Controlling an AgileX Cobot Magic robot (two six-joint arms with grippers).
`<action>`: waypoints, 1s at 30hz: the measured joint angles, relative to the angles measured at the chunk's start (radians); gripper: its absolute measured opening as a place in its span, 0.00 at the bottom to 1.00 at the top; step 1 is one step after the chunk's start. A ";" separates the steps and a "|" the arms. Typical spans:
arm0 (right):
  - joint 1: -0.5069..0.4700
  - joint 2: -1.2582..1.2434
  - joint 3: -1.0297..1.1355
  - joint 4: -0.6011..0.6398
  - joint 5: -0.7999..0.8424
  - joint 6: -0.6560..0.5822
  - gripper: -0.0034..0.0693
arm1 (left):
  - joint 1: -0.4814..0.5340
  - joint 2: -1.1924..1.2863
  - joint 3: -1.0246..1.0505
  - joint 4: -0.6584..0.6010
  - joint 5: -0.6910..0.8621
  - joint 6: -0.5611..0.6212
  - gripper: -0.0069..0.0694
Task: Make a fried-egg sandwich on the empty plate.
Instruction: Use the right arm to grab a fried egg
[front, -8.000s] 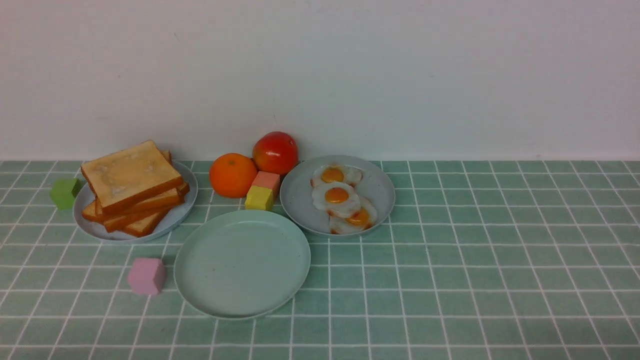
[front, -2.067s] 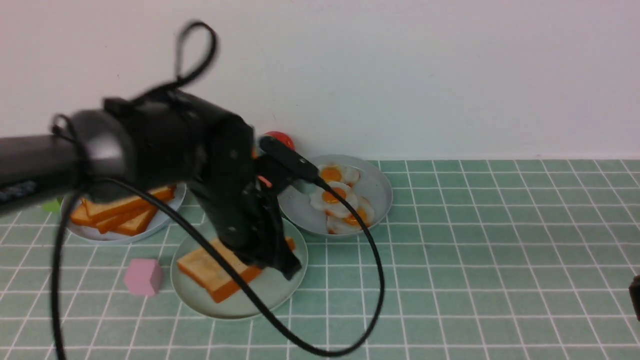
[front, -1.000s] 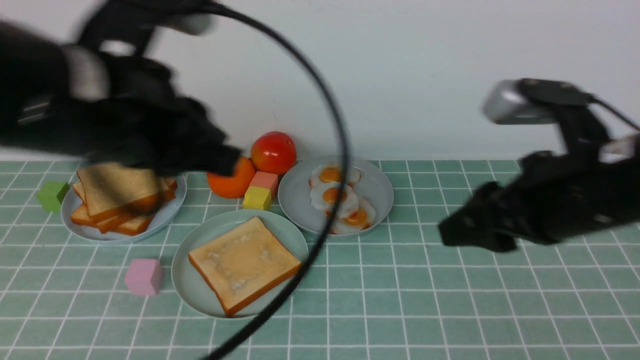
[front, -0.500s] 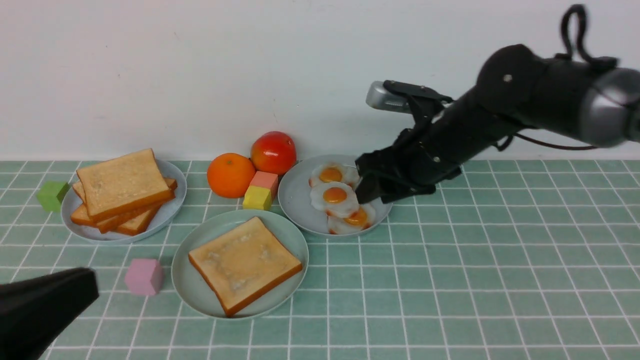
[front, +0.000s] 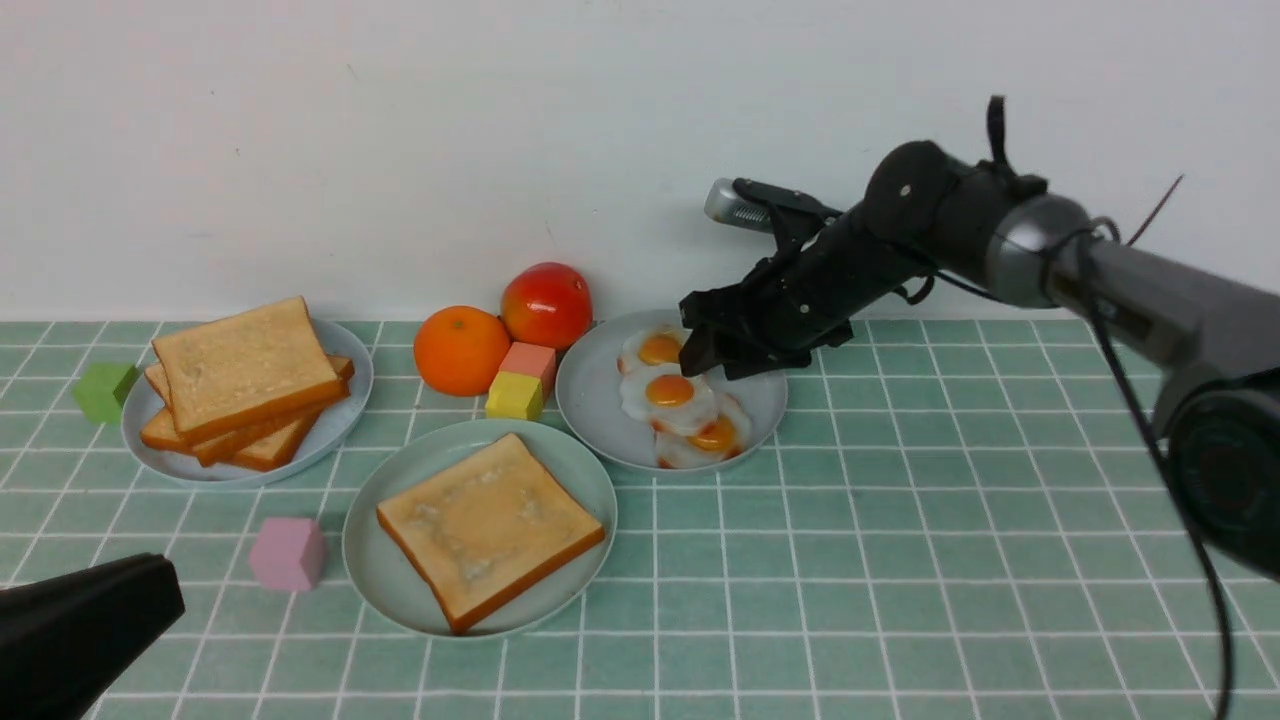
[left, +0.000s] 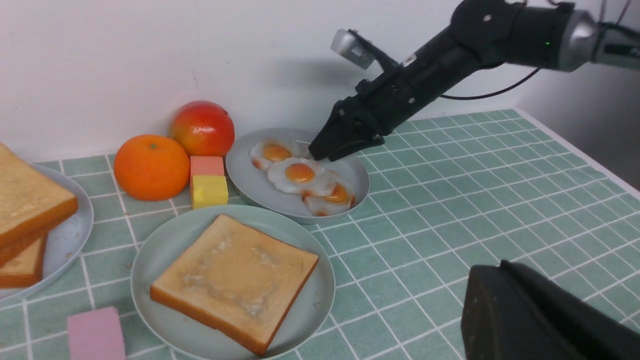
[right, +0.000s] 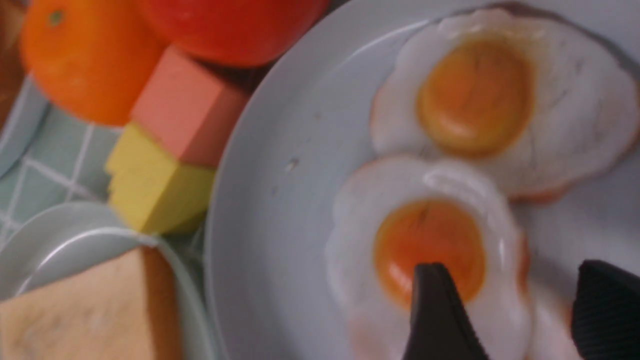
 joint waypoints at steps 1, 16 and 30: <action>0.000 0.015 -0.015 0.000 0.000 -0.001 0.57 | 0.000 0.001 0.000 -0.001 0.000 0.000 0.07; -0.002 0.066 -0.047 0.028 -0.056 -0.023 0.57 | 0.000 0.001 0.000 -0.004 -0.001 0.000 0.07; -0.002 0.075 -0.077 0.059 -0.022 -0.023 0.54 | 0.000 0.001 0.000 -0.005 -0.001 0.000 0.07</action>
